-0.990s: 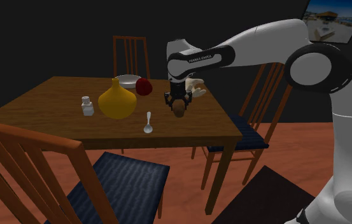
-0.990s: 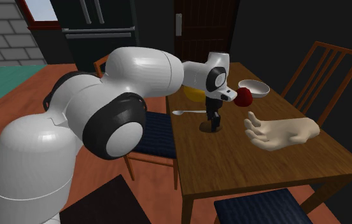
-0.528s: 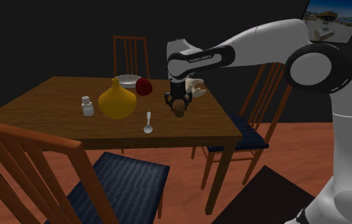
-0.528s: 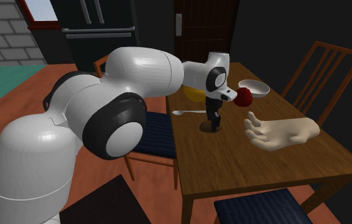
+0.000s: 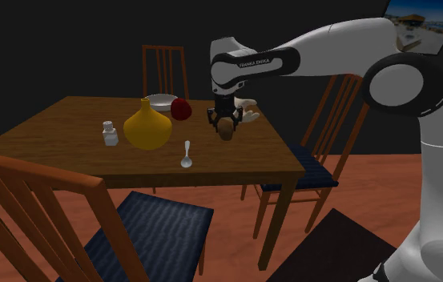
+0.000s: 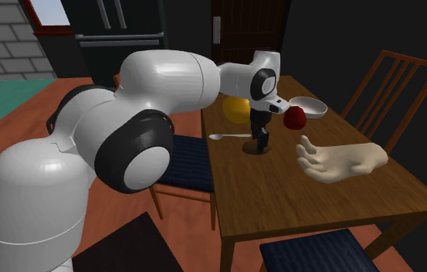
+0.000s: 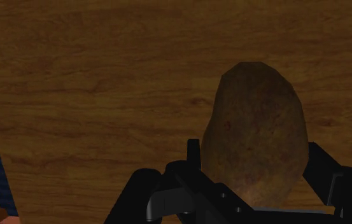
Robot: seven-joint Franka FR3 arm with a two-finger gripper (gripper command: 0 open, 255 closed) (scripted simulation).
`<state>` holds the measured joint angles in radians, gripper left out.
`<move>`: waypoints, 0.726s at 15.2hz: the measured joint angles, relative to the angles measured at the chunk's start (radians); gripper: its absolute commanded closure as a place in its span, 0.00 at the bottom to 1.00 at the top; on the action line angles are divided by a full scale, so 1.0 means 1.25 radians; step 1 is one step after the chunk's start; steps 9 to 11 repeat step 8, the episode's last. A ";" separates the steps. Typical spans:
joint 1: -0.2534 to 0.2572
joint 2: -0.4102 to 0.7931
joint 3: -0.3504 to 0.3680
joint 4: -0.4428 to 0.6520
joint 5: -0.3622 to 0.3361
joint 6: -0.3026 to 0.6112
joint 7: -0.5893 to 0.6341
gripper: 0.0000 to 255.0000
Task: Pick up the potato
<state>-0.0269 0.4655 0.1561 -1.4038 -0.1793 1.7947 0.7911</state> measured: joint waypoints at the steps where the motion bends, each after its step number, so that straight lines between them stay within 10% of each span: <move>1: 0.000 0.000 0.000 0.012 0.001 -0.012 -0.002 1.00; 11: 0.003 -0.001 0.001 0.082 0.003 -0.082 -0.011 1.00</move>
